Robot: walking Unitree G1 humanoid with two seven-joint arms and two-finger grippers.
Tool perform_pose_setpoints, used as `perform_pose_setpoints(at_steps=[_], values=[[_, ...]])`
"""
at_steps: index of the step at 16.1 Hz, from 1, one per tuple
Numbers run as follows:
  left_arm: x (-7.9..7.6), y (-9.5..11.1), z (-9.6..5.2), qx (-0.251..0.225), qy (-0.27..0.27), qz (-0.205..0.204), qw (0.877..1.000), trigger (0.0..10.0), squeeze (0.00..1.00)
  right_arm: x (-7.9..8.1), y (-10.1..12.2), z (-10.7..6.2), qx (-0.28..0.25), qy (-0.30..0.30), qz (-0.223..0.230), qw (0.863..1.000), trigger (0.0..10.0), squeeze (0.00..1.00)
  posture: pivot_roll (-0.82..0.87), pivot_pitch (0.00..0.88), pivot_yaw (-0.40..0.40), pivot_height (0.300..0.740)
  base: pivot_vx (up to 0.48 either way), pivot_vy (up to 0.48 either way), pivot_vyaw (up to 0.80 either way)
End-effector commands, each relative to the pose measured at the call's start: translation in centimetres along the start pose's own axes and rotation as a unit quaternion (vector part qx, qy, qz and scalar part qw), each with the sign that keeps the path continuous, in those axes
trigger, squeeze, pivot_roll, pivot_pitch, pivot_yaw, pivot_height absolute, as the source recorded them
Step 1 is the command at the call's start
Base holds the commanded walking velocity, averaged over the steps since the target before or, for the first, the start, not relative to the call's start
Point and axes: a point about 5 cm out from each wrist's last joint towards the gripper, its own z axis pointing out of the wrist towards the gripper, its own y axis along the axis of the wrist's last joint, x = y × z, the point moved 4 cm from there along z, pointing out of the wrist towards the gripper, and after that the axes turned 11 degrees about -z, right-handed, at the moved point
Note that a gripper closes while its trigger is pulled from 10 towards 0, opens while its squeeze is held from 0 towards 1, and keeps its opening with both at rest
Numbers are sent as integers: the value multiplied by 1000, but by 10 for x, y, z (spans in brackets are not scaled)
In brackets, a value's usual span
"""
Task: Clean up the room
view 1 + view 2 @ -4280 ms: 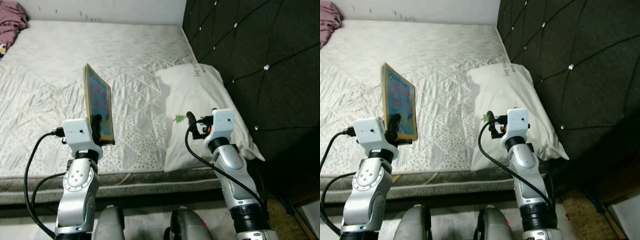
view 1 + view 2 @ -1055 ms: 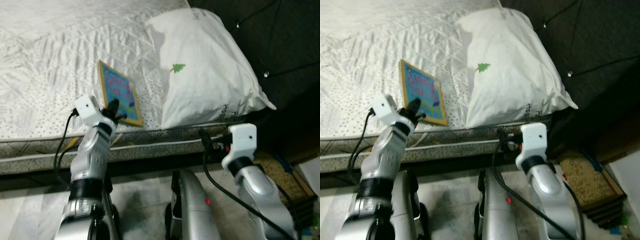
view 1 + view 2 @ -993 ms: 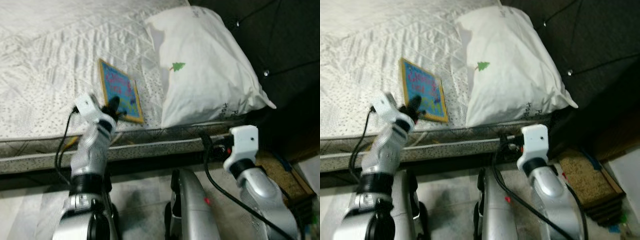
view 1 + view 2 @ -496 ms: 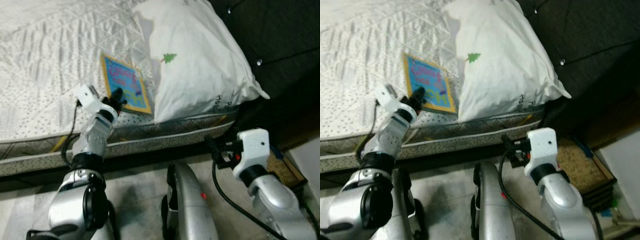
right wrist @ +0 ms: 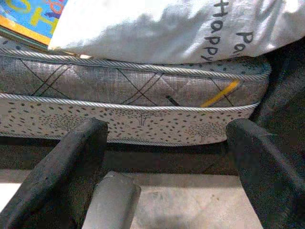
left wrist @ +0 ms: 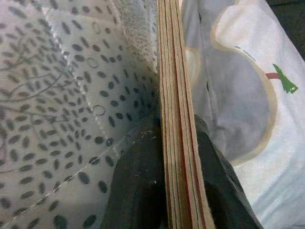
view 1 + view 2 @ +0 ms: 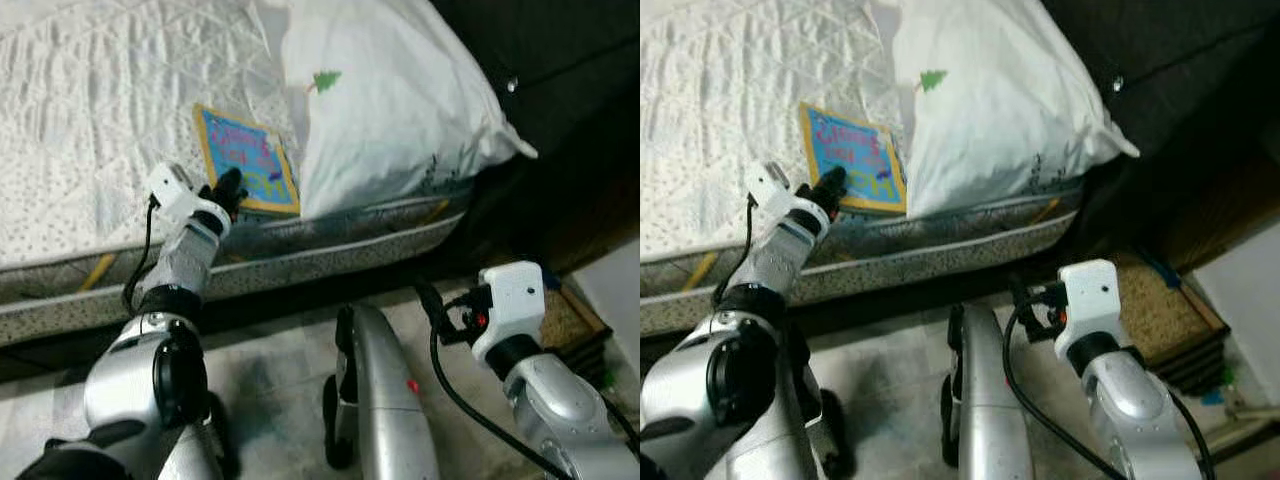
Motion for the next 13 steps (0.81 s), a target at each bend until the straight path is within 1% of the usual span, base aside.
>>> perform_pose_setpoints(at_steps=[1, 3, 5, 6, 7, 9, 12, 13], values=[[2, -8, 0, 18, 5, 3, 1000, 10000, 0, -2, 1, -4, 1, -4, -4, 1000, 10000, 0, -325, 248, -132, 490, 0, 0, 0], [3, -7, 1, 28, 4, 1, 1000, 10000, 0, -3, 0, -5, 2, -6, -4, 1000, 10000, 0, -325, 246, -131, 490, 0, 0, 0], [1, -6, 3, 38, -1, -3, 999, 10000, 0, -2, 0, -4, 3, -6, -4, 1000, 10000, 0, -326, 246, -131, 490, 0, 0, 0], [-2, -5, 4, 42, -1, 2, 999, 10000, 0, -2, 0, -4, 3, -7, -4, 1000, 10000, 0, -327, 244, -132, 490, 0, 0, 0], [-6, -4, 6, 55, -4, 16, 998, 10000, 0, -3, 0, -5, 3, -7, -5, 1000, 10000, 0, -334, 241, -130, 490, 0, 0, 0], [-9, -4, 8, 61, -3, 21, 998, 10000, 0, -4, 0, -5, 3, -8, -6, 1000, 10000, 0, -337, 240, -129, 490, 0, 0, 0], [-10, -10, 8, 76, -3, 14, 997, 10000, 0, -4, 1, -5, 2, -7, -8, 1000, 10000, 0, -339, 240, -132, 490, 0, 0, 0], [-9, -14, 7, 82, -3, -3, 997, 10000, 0, -4, 1, -4, 2, -7, -9, 1000, 10000, 0, -340, 240, -132, 490, 0, 0, 0]])
